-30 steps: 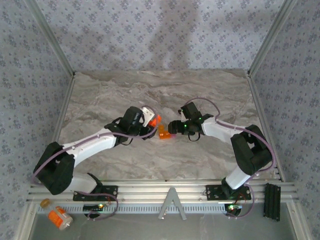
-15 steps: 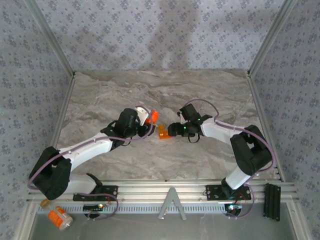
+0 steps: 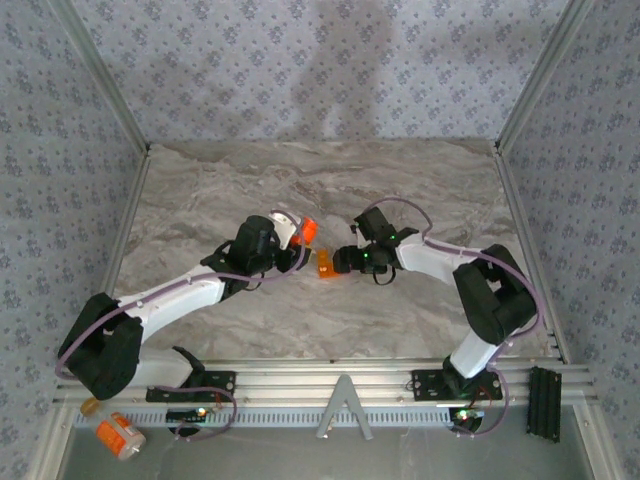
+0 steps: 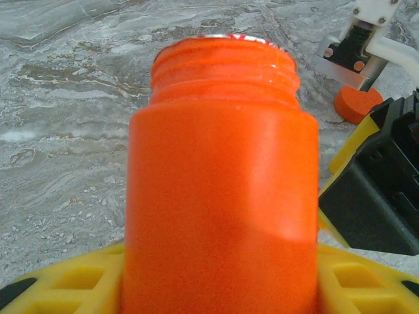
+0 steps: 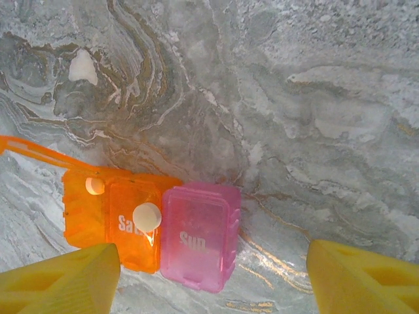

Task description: Sort the pills into containers

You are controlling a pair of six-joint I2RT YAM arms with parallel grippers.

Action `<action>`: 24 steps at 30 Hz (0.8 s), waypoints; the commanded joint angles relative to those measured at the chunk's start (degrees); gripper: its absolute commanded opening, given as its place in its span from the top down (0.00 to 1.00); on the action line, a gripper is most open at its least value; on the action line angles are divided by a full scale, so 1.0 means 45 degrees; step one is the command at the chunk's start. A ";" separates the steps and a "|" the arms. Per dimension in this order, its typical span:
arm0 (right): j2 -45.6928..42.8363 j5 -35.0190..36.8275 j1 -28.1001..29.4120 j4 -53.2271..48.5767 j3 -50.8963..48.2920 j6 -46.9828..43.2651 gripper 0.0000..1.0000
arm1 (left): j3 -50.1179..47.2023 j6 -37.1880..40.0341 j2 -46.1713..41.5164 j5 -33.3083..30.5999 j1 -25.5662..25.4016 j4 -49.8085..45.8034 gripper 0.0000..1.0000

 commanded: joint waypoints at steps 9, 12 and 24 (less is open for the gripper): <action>0.0673 0.0102 0.0071 -0.0543 0.0827 -0.0346 0.24 | -0.0231 -0.0059 -0.0482 0.0161 0.0209 0.0936 1.00; 0.0682 0.0067 0.0038 -0.0641 0.0991 -0.0366 0.24 | -0.0349 -0.0052 -0.0591 0.0187 0.0201 0.1145 1.00; 0.0167 0.0029 -0.0613 -0.1398 0.1392 -0.0576 0.23 | -0.0706 0.0024 -0.0971 0.0359 0.0225 0.1933 1.00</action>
